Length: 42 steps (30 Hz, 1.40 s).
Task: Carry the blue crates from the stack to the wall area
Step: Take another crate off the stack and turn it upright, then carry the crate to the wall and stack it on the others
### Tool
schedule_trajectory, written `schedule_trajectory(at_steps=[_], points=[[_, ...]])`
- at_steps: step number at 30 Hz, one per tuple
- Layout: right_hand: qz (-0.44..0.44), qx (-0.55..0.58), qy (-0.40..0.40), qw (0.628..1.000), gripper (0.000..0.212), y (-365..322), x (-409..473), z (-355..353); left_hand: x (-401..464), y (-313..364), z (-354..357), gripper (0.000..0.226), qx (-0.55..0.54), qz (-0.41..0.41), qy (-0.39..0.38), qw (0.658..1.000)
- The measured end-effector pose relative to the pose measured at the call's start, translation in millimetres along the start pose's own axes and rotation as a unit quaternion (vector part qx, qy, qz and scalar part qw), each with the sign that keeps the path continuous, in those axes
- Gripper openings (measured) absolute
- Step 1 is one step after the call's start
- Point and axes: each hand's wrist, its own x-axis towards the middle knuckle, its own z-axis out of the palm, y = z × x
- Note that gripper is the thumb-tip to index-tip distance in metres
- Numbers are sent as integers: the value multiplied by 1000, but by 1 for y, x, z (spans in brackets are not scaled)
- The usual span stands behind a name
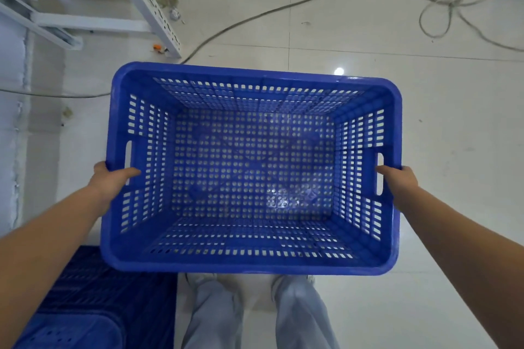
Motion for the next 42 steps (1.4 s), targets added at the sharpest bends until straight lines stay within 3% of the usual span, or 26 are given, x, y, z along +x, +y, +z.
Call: schedule_trajectory(at_steps=[4, 10, 12, 14, 19, 24, 28, 35, 42], points=[[-5, 27, -11, 1000, 51, 4, 6, -3, -8, 12, 1, 55, -79, -15, -4, 997], [2, 26, -1, 1000, 59, 13, -3, -15, -26, 12, -12, 50, -95, -29, -11, 995], [25, 54, 17, 998, 50, 16, -11, -26, -37, 13, -20, 51, -101, -28, -13, 994], [44, 84, 9, 995, 27, 12, -25, -42, -48, 17, -33, 53, -109, -30, -15, 993], [15, 84, 24, 996, 31, -14, -73, -91, -88, 39, -82, 41, -95, 0, -16, 995], [-56, 30, 54, 996, 29, -47, -157, -157, -159, 65, -157, 26, -77, 61, -71, 993], [-148, -31, 88, 985, 33, -76, -251, -210, -229, 85, -227, 37, -72, 116, -115, 984], [-266, -59, 153, 950, 33, -136, -414, -286, -340, 114, -348, 43, -110, 212, -100, 966], [-370, -57, 172, 911, 25, -187, -534, -327, -426, 104, -461, 43, -155, 243, -73, 955]])
